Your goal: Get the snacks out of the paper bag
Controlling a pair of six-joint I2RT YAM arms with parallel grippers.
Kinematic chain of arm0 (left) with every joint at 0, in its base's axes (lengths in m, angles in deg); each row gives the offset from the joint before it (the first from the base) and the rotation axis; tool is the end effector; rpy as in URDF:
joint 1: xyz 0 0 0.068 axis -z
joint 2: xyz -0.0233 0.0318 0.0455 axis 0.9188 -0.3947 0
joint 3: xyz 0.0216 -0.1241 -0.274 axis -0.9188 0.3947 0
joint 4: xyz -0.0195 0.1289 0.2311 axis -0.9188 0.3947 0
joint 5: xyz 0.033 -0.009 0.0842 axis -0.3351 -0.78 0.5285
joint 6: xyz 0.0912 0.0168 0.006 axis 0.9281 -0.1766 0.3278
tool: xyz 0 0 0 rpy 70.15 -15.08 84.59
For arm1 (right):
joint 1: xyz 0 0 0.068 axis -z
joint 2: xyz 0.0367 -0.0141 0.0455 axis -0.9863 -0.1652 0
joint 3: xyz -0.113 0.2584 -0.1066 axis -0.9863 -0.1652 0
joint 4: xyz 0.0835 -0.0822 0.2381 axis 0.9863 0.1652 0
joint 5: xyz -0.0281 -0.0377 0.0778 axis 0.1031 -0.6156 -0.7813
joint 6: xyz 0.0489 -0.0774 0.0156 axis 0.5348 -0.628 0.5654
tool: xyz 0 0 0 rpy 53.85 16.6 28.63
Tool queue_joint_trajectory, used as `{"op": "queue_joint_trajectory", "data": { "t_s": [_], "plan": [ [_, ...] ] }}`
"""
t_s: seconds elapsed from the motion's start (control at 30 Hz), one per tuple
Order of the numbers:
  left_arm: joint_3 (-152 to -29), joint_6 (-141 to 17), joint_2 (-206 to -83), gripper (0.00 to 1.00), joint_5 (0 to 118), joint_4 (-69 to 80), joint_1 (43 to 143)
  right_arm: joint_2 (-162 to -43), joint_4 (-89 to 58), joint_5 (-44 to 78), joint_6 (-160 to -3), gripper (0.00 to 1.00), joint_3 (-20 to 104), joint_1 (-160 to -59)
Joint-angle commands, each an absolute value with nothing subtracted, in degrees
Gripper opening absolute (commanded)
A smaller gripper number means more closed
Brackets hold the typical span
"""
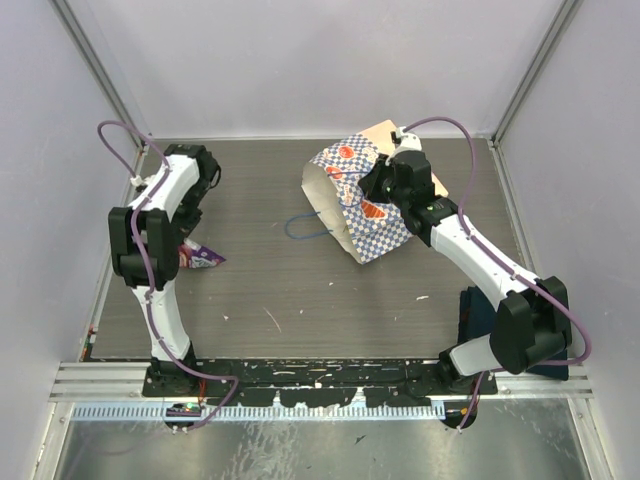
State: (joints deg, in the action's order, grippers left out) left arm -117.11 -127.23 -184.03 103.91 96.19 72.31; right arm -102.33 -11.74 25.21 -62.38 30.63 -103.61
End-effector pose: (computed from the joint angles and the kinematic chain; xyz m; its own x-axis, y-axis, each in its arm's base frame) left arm 0.3671 0.0145 0.2318 -0.4383 -0.7438 -0.5047 -0.8864 0.2644 0.3801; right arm 0.3467 0.1477 0.3308 -0.4722 0.2760 -0.8371 -0.2038 0.8898 0.4083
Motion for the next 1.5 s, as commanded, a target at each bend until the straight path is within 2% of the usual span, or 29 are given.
{"op": "queue_joint_trajectory", "data": {
  "t_s": [0.0,0.17,0.33,0.43,0.5,0.83,1.07,1.33,1.47],
  "plan": [
    [-119.41,-126.71,-184.67,0.22,103.32,94.69,72.2,-101.8,-13.65,26.41,-63.55,0.01,32.95,-103.28],
    [-120.19,-124.01,-184.61,0.41,102.61,92.3,72.2,-102.06,-13.59,26.21,-63.74,0.01,33.0,-103.26],
    [-121.17,-117.81,-183.64,0.65,100.84,86.51,72.2,-102.57,-13.65,25.64,-63.83,0.01,33.13,-103.3],
    [-120.57,-112.29,-182.14,0.73,99.46,81.73,72.2,-102.85,-13.59,25.19,-63.92,0.01,33.26,-103.32],
    [-119.56,-108.85,-180.85,0.99,98.68,78.01,72.16,-103.02,-13.78,24.93,-63.99,0.01,33.31,-103.28],
    [-116.06,-95.53,-177.64,0.98,89.49,65.21,72.07,-103.49,-14.16,23.17,-64.48,0.01,33.51,-103.29],
    [-100.16,-83.12,-166.0,0.98,81.56,47.06,71.68,-103.13,-14.9,21.88,-65.15,0.01,33.0,-103.26],
    [-83.9,-77.12,-155.48,0.98,74.03,35.25,71.5,-103.49,-16.11,19.66,-64.47,0.01,32.53,-103.35],
    [-78.4,-75.22,-154.27,0.98,71.08,31.81,72.89,-103.4,-16.29,19.29,-64.27,0.01,32.62,-103.58]
  ]
}}
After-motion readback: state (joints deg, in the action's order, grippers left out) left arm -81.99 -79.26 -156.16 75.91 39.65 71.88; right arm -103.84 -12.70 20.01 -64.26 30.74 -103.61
